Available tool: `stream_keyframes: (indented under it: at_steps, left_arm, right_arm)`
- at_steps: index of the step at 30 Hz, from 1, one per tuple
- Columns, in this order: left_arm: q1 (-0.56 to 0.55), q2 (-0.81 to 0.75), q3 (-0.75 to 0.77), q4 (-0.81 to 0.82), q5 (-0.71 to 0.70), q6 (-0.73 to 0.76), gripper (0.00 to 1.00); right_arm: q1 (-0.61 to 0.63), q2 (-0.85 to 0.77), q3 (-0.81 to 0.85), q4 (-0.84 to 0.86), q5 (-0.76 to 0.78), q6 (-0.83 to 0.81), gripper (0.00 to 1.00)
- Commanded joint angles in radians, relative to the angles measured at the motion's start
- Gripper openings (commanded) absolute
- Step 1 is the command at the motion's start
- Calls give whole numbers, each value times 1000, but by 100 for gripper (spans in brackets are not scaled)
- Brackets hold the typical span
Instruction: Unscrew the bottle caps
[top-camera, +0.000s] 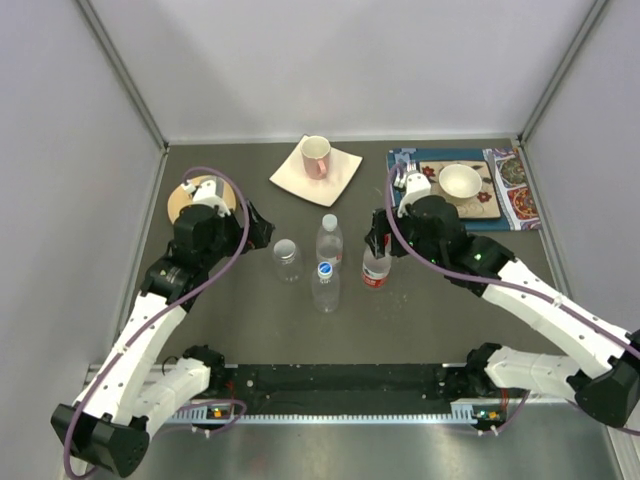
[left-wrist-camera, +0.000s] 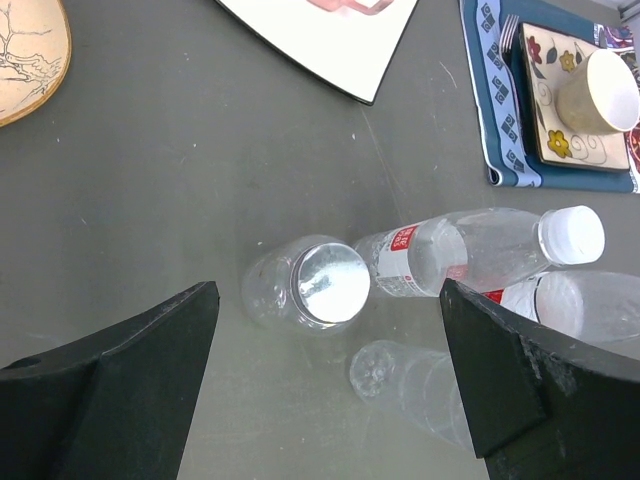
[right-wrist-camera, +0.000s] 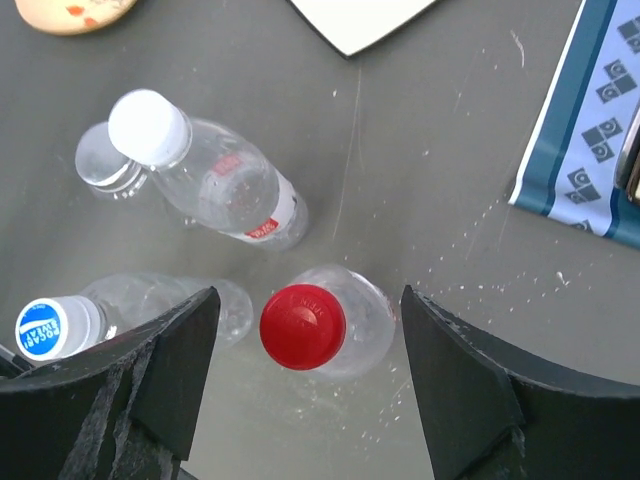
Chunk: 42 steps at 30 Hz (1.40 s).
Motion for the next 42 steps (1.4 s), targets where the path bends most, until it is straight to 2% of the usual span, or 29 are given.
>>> stream_keyframes:
  at_steps: [1,11,15,18,19,20,23,30,33,34,35,36,37,38,40,42]
  left_arm:
    - [4,-15,-13,56,-1,12,98]
    - [4,-18,-25,58,0,16,97]
    - [4,-18,-24,59,-1,16,97]
    - [4,-20,-19,59,-33,18,97]
    - [4,-20,-16,59,-40,21,97]
    - [2,-21,-12,59,-46,22,97]
    - [2,-24,17,61,-73,24,97]
    - [2,-11,100,214,-15,-3,99]
    - [4,26,166,291,145,-31,99]
    - [4,37,186,307,198,-39,99]
    - [4,57,227,344,245,-45,99]
    - [5,66,241,372,355,-59,99]
    - [8,78,252,401,411,-70,99]
    - [10,81,252,520,463,-83,99]
    - [15,89,242,649,612,-143,99]
    - [18,110,264,757,704,-198,99]
  right_arm:
    - [22,19,-17,48,-4,18,71]
    - [22,55,-44,65,22,13,52]
    - [22,55,-53,65,31,8,31]
    - [22,33,-55,60,44,4,19]
    - [23,24,-52,48,59,2,18]
    - [22,9,-34,37,67,1,18]
    - [22,-45,53,-51,113,-19,1]
    - [22,-79,353,-266,171,-54,0]
    - [-42,-71,465,-299,21,-10,0]
    - [-74,-71,483,-297,-122,37,0]
    - [-157,-70,509,-291,-205,63,0]
    - [-194,-68,519,-282,-288,86,0]
    - [-228,-68,526,-265,-444,134,0]
    - [-290,-70,525,-221,-517,159,0]
    - [-328,-68,517,-169,-705,227,0]
    - [-331,-65,517,-121,-789,266,0]
